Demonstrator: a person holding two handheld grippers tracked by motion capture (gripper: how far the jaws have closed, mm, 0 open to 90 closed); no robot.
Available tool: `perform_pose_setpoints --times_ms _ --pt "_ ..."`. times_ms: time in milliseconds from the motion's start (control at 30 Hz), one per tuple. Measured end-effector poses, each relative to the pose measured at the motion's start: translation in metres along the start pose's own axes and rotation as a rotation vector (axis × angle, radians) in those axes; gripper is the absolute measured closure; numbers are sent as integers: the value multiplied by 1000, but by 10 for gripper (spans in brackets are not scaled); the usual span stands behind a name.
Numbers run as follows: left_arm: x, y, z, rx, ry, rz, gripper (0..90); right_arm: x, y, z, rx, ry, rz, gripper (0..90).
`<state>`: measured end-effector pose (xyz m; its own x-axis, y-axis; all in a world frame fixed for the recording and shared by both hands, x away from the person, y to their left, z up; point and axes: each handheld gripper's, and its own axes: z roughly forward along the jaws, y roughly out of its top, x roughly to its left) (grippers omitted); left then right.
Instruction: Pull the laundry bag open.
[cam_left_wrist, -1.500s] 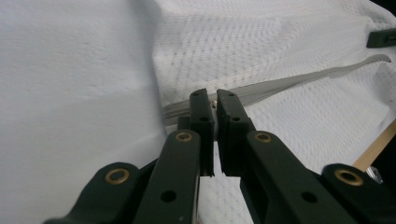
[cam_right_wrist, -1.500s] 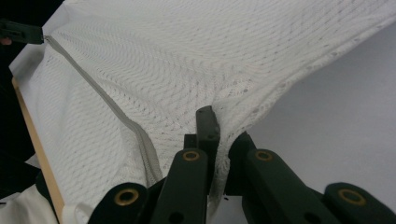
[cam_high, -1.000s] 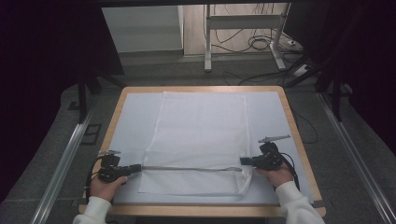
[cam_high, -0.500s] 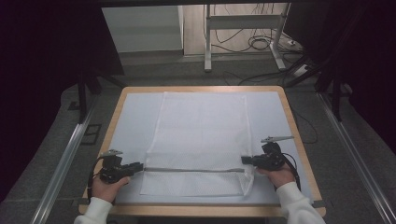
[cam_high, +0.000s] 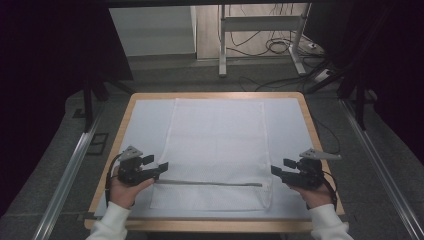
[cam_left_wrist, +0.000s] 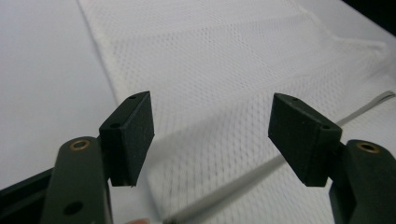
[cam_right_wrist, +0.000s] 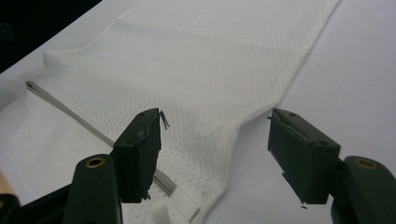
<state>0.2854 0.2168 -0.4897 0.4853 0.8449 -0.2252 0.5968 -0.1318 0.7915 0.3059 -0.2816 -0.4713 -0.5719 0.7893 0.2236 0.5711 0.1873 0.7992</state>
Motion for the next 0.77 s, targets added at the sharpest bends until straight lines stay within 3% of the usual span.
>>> perform_pose_setpoints --times_ms 133,433,567,767 --pt "-4 -1 11 39 -13 44 308 -5 -12 -4 -10 -12 -23 320" --pt "2 -2 3 24 -35 8 307 -7 -13 2 -11 -13 -33 316" --pt "1 -3 3 26 -37 10 307 -7 -13 2 -16 -14 -37 313" --pt "4 -4 3 28 -34 0 299 -8 -12 2 -50 -22 -64 271"
